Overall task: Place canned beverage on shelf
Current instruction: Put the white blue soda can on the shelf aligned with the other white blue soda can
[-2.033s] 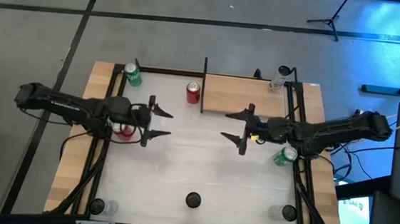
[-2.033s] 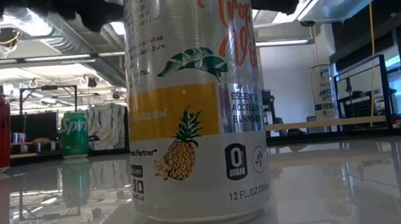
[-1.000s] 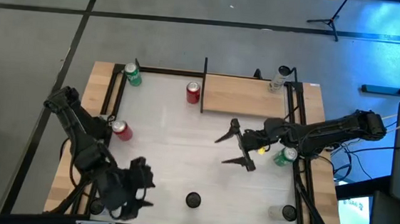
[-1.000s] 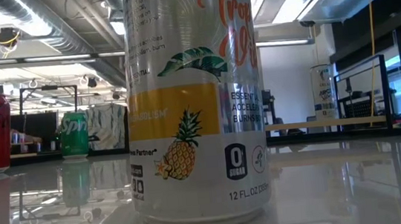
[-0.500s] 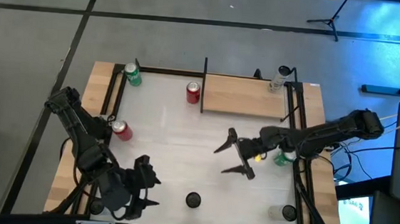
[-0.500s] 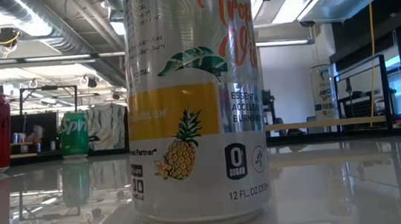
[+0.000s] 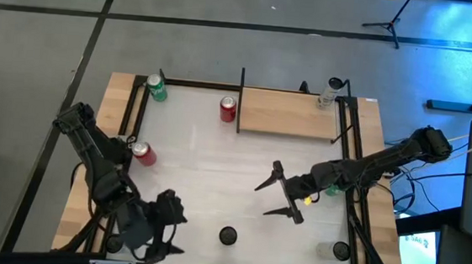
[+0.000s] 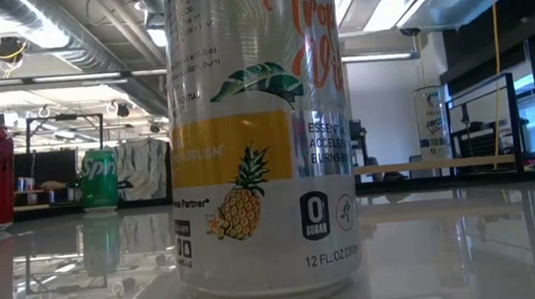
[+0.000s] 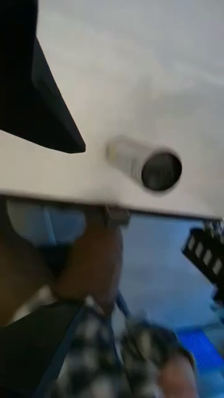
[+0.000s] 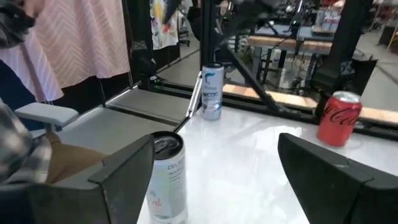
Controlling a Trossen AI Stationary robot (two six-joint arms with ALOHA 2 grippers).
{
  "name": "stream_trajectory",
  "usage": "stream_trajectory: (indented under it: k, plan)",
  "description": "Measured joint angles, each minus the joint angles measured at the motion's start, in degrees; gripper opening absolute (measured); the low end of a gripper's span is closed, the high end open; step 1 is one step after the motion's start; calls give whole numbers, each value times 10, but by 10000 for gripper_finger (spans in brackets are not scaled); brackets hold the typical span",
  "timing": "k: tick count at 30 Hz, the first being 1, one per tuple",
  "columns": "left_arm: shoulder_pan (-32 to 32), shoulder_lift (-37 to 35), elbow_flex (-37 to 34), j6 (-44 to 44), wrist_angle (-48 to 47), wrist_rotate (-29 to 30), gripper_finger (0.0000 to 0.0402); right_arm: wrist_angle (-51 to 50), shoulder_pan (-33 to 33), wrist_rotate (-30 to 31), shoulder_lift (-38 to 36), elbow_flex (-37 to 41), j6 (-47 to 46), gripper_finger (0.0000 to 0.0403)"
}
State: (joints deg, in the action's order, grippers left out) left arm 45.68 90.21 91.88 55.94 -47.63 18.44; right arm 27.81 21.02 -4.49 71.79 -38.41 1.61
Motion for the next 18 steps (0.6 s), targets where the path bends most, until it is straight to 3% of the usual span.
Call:
stream_trajectory:
  k: [6, 18]
  plan:
    - [13, 23, 0, 104, -68, -11, 390, 13, -1, 17, 0, 0, 24, 337]
    - [92, 32, 0, 465, -270, -130, 390, 13, -1, 45, 0, 0, 47, 337]
